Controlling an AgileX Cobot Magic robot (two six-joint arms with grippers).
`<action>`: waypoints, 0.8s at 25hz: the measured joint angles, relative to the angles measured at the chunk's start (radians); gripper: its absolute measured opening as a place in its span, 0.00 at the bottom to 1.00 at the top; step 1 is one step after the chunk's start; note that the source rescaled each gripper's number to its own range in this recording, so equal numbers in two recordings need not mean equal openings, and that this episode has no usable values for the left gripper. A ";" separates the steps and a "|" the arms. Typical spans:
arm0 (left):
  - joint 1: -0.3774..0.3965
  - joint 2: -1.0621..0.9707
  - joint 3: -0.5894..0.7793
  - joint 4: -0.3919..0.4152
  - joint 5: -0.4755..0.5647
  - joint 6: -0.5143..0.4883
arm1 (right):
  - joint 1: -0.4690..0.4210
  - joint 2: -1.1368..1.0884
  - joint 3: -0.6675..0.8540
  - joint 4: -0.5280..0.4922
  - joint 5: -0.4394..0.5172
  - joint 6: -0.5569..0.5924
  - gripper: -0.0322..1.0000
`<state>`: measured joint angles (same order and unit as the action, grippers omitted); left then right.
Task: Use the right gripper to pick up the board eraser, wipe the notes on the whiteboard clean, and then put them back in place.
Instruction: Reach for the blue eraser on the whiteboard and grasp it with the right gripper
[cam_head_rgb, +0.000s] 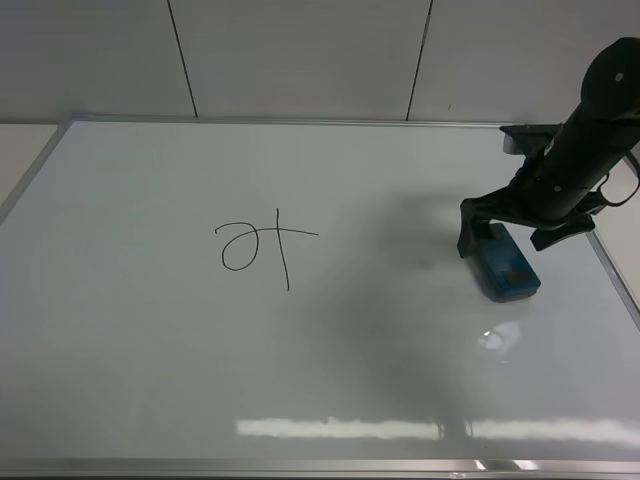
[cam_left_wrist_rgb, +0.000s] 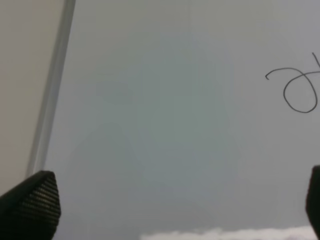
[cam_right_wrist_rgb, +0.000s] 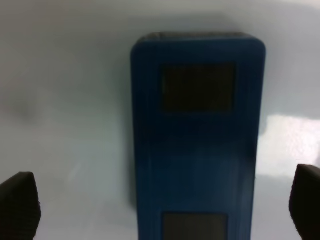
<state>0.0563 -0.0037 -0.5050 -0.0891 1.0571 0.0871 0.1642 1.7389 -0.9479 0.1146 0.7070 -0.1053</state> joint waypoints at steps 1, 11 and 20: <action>0.000 0.000 0.000 0.000 0.000 0.000 | -0.005 0.000 0.007 -0.012 0.000 0.005 1.00; 0.000 0.000 0.000 0.000 0.000 0.000 | -0.028 0.000 0.032 -0.086 -0.014 0.027 1.00; 0.000 0.000 0.000 0.000 0.000 0.000 | -0.028 0.023 0.032 -0.086 -0.072 0.032 1.00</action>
<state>0.0563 -0.0037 -0.5050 -0.0891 1.0571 0.0871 0.1360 1.7619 -0.9155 0.0286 0.6351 -0.0735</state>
